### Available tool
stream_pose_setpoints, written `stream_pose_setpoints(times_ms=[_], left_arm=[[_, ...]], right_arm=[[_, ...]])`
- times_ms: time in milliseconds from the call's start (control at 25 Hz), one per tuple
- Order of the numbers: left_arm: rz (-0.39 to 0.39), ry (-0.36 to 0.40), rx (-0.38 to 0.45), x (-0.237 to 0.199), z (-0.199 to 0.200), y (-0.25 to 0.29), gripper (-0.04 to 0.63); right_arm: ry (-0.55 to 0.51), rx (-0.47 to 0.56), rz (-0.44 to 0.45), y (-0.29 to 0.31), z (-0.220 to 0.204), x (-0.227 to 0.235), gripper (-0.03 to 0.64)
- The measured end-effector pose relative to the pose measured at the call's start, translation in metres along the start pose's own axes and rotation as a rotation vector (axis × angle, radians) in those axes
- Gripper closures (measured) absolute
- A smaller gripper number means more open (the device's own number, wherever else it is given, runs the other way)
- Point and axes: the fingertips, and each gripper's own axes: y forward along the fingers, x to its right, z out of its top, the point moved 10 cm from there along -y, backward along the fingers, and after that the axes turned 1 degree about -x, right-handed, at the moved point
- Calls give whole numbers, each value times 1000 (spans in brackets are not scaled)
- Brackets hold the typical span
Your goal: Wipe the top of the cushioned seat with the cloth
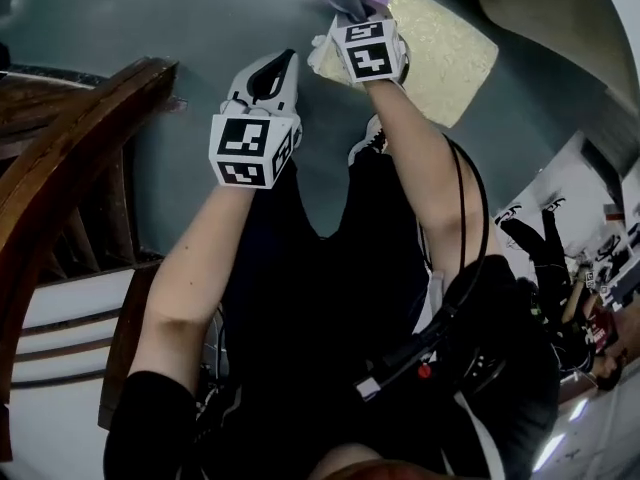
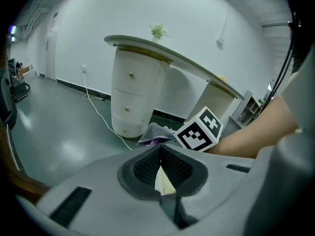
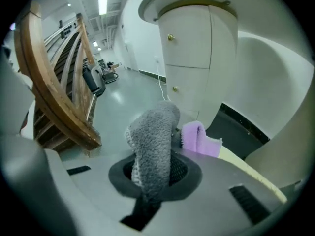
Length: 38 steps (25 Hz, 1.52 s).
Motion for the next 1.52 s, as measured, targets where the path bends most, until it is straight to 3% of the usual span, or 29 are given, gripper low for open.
stream_pose_setpoints(times_ms=[120,480,1040,1280,1520], left_arm=[[7,-7,-11,12,-8,7,591],[-16,32,-7,66,1,33,591],[-37,75,-13,138,1,65,591],[-46,109,5,167,5,73,591],[-58,122,-11,182,4,79,591]], right_arm=[[-52,1,27,-4,-9,6,588],[94,34,82,-34,-39,44,589],[235,33,14,-89,-118,120,589],[237,23,-30,-119,-151,152,589],[344,25,-80,-142,-182,183,589]])
